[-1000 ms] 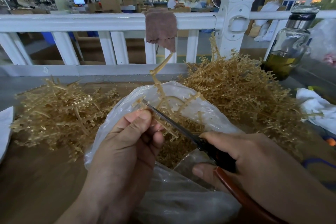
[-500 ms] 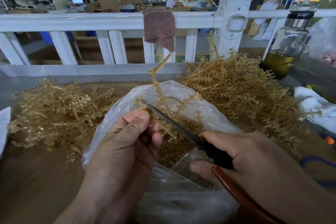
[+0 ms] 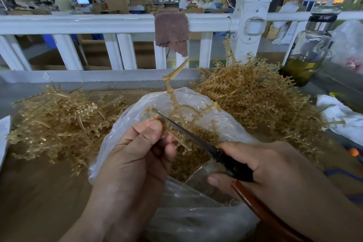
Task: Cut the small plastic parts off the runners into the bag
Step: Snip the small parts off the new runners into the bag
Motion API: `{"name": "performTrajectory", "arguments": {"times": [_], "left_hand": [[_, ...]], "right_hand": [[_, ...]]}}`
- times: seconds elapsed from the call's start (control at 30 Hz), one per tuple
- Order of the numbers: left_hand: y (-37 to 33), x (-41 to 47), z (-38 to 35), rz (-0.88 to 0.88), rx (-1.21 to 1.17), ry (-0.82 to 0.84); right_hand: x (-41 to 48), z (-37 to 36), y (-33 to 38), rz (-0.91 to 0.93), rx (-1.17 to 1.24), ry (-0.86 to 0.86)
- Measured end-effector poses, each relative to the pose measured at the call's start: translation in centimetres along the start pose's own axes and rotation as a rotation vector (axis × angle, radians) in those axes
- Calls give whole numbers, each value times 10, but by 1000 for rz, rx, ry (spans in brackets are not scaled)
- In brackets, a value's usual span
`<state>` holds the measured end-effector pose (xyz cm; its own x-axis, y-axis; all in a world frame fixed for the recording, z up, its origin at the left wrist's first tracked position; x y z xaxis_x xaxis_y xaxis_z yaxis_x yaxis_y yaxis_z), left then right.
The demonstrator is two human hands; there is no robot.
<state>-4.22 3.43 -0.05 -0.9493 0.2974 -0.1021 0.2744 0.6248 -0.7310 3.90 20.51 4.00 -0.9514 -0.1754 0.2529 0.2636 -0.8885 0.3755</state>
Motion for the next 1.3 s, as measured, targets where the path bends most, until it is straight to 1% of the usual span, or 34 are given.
{"name": "performTrajectory", "arguments": {"times": [0.2,0.27,0.33,0.43,0.53,0.8,0.97,1.13,1.3], "left_hand": [[0,-2,-1,-12,-1,5],[0,-3,0,-37,38,8],[-4,-3,3,-112,184,-16],[-16,-5,6,-290,455,-88],[-17,-3,9,-346,538,-84],[-14,-1,13,-382,573,-43],[-13,-1,14,-397,562,-31],[-11,-1,14,-375,525,-9],[-9,0,15,-343,484,-34]], "right_hand": [[0,0,0,-8,-6,10],[0,1,0,-10,-17,22],[0,2,0,-13,-46,35],[1,2,0,-12,-93,53],[1,1,0,-5,-136,73],[0,2,-2,-5,-49,76],[0,1,0,8,-63,77],[-1,2,1,13,-91,68],[-1,2,2,15,-92,78]]}}
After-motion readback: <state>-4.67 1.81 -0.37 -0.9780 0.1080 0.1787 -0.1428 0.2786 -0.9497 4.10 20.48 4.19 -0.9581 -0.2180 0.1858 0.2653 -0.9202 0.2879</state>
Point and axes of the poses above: each hand's wrist, its own x-axis towards the middle knuckle, its own z-axis out of the back of the hand, y = z × x, the point moved 4 cm from there along x, towards the middle knuckle, and after that the axes turned 6 degrees about z, right-handed, at the moved point
